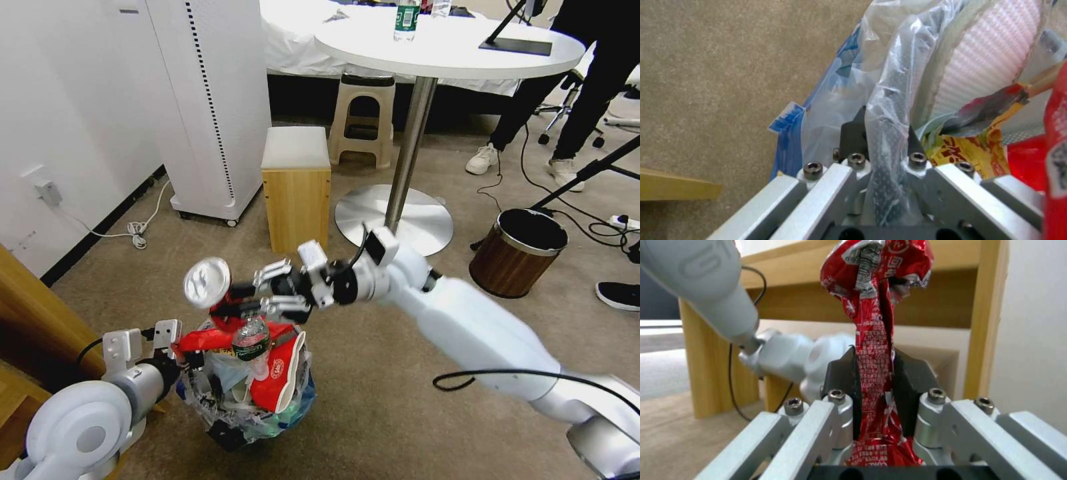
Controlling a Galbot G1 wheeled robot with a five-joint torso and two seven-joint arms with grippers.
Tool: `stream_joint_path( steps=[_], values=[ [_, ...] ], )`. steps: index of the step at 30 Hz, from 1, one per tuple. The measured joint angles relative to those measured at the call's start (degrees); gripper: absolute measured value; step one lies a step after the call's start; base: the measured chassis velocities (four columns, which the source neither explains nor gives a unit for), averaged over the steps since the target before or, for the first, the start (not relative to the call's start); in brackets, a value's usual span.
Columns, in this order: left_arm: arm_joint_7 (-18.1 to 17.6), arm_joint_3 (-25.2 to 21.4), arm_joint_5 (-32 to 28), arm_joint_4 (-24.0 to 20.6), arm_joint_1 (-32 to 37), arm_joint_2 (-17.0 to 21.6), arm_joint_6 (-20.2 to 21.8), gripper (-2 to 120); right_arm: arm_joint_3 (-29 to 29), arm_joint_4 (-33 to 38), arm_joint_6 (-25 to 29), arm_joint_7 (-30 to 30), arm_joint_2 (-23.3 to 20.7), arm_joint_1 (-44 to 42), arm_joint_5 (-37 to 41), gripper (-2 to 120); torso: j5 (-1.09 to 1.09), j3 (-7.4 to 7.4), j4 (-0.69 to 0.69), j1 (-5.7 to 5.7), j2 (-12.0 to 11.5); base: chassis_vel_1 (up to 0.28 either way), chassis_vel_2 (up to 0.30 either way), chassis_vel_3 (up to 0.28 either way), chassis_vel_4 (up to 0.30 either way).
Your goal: Pick up the trash bin and place the garbage on the floor into it.
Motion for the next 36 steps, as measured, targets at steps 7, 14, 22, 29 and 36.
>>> stream_joint_path(
  steps=[7,14,22,29,36],
  values=[
    [-0.11,-0.23,-0.88,-0.15,-0.21,0.87,-0.04,1,0.51,-4.33,1.4,-2.95,-1.4,-3.46,-3.76,14,0.0,0.0,0.0,0.0,0.0,0.0,0.0,0.0,0.0],
    [-0.45,-0.29,-1.45,-0.28,-0.33,1.16,-0.04,1,1.6,-4.12,1.51,-3.59,-1.98,-5.43,-4.54,14,0.0,0.0,0.0,0.01,0.0,0.0,0.0,0.0,0.0],
    [-0.47,-0.39,-1.38,-0.76,0.0,1.09,-0.03,1,1.61,-5.0,2.07,-4.31,-1.83,-6.15,-6.43,14,0.0,0.0,0.0,0.01,0.0,0.0,0.0,0.0,0.0],
    [-0.48,-0.6,-1.21,-1.47,0.43,0.84,-0.01,1,1.85,-7.77,2.82,-4.64,-1.74,-7.23,-7.73,14,0.01,0.0,0.0,0.01,0.0,0.0,0.0,0.0,0.0],
    [-0.55,-0.46,-0.75,-1.82,0.66,0.37,0.02,1,1.95,-7.34,3.01,-4.69,-1.74,-7.97,-7.57,14,0.01,0.0,0.0,0.01,0.0,0.0,0.0,0.0,0.0]
  ],
)
